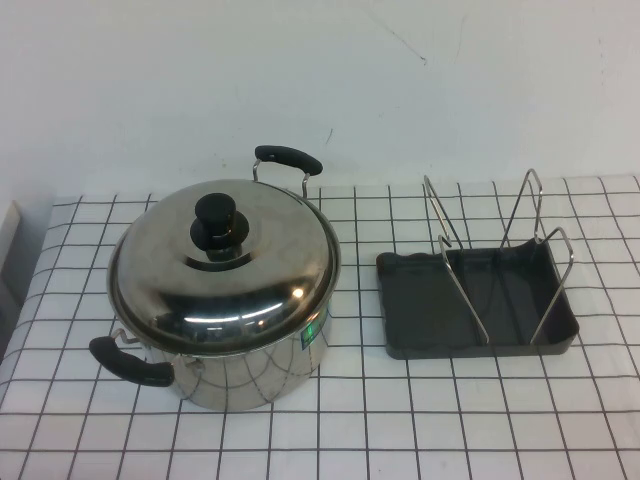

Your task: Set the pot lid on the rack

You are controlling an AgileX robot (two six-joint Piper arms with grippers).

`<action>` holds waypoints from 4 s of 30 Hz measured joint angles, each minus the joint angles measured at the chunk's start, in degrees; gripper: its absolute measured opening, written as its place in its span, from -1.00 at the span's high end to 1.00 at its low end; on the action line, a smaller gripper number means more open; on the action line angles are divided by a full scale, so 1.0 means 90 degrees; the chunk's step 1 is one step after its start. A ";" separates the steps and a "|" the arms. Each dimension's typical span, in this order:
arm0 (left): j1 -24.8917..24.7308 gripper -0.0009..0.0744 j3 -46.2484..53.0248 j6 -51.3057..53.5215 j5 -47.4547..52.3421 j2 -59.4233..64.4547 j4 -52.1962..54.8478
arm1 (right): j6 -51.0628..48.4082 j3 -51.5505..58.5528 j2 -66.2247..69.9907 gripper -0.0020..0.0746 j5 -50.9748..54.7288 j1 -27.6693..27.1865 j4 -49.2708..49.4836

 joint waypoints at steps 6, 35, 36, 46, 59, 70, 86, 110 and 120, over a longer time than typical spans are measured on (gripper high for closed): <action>0.0000 0.98 0.0000 0.0000 0.0000 0.0000 0.0000 | 0.0000 0.0000 0.0000 0.95 0.0000 0.0000 0.0000; 0.0000 0.98 0.0000 0.0000 0.0000 0.0000 0.0000 | -0.0039 0.0000 0.0000 0.95 0.0000 0.0000 -0.0450; 0.0000 0.98 0.0000 0.0000 0.0000 0.0000 0.0000 | -0.0044 0.0000 0.0000 0.95 0.0000 0.0000 -0.0450; 0.0000 0.98 0.0000 0.0000 0.0000 0.0000 0.0000 | -0.0054 0.0010 0.0000 0.95 0.0000 0.0000 -0.0465; 0.0000 0.98 0.0000 0.0000 0.0000 0.0000 0.0000 | -0.0054 0.0010 0.0000 0.95 0.0000 0.0000 -0.0480; 0.0000 0.98 0.0000 0.0000 -0.0013 0.0000 0.0000 | -0.0054 0.0010 0.0000 0.95 0.0000 0.0000 -0.0564; 0.0000 0.98 0.0059 0.0015 -0.4544 0.0000 -0.0028 | 0.0043 0.0042 0.0000 0.95 -0.5179 0.0000 -0.1013; 0.0000 0.98 0.0059 -0.0416 -0.5968 0.0000 -0.1101 | 0.0171 -0.1639 0.0328 0.95 -0.1522 0.0000 -0.0109; 0.0000 0.98 -0.1085 0.0137 -0.1850 0.0250 -0.1125 | -0.0515 -0.1939 0.1936 0.95 -0.0227 0.0000 0.0361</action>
